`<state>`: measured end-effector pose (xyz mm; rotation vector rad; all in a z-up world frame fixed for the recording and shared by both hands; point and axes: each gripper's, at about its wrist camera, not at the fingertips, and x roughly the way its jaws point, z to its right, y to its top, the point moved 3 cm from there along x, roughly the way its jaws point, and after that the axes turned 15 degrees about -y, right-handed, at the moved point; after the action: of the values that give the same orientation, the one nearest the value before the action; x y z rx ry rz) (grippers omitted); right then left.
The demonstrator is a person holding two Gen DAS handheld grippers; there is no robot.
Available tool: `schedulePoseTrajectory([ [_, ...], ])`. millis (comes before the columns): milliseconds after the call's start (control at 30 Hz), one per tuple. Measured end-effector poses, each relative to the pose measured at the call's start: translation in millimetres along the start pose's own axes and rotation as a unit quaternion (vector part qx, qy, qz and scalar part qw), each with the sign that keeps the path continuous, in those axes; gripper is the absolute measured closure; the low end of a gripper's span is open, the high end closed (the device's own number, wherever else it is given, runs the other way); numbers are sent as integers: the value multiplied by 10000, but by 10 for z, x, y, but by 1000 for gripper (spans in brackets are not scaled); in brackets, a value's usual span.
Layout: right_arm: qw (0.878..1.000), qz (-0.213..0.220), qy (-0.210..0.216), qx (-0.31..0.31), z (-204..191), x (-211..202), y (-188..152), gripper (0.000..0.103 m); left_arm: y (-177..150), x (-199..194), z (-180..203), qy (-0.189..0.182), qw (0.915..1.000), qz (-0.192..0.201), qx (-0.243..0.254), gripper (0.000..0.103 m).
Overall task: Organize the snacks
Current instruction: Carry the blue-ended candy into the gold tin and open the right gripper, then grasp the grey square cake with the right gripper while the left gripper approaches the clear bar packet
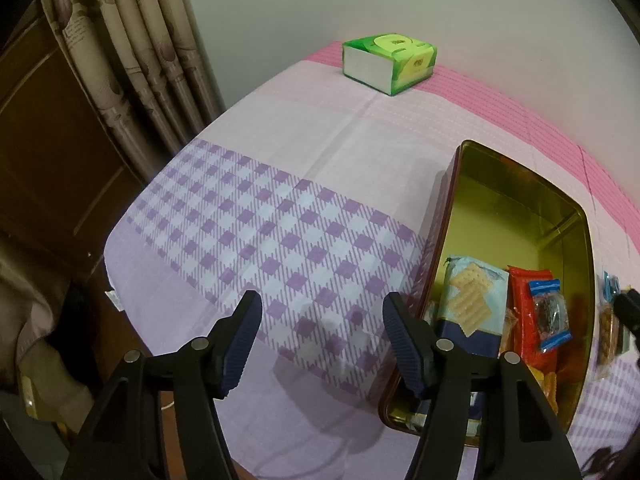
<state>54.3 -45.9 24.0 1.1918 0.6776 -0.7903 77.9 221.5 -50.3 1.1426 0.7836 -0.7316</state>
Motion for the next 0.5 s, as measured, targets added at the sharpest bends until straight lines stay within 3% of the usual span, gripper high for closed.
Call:
schedulePoseTrajectory([
  [233,9966,-332,-661,358,866,164,-222,71,-12,1,10,-211,9997,-66,-85,38],
  [500,9939,-628,-792,442,1205,439,-497,71,-19,-9,72,-278,9995,-94,-72,38],
])
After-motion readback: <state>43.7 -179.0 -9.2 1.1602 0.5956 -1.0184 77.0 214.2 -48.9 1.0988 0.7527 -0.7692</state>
